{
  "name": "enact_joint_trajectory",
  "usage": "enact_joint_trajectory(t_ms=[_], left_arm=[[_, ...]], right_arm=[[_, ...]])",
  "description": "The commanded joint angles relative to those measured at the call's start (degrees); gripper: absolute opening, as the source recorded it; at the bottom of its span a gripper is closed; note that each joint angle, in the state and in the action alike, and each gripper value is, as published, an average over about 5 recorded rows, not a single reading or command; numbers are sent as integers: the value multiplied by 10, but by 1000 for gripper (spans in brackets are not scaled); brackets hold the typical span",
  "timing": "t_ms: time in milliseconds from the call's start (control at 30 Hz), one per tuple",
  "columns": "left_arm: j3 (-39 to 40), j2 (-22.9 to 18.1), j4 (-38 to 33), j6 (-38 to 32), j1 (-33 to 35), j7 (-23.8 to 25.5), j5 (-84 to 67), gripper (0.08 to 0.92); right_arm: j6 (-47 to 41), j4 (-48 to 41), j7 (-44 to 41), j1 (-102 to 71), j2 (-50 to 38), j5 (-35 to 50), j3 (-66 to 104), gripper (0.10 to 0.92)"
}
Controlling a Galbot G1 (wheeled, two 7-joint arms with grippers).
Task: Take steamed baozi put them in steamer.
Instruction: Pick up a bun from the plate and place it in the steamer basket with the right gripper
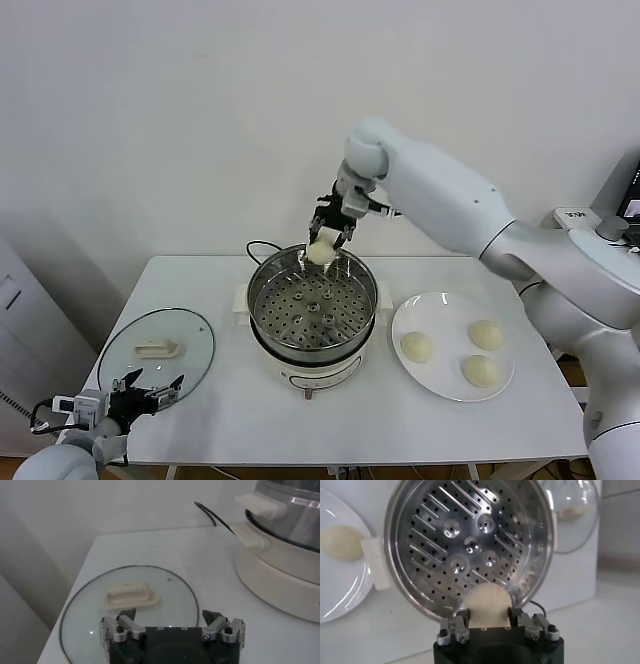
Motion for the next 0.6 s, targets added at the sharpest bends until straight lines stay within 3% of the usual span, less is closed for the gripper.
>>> enact_joint_trajectory(t_ms=[33, 600], left_arm=[[1, 2, 2, -1, 0, 1, 0, 823], [6, 2, 5, -1, -3, 2, 0, 823]], right_arm=[[28, -2, -6, -58, 31, -103, 26, 501], [28, -27, 9, -91, 46, -139, 50, 513]])
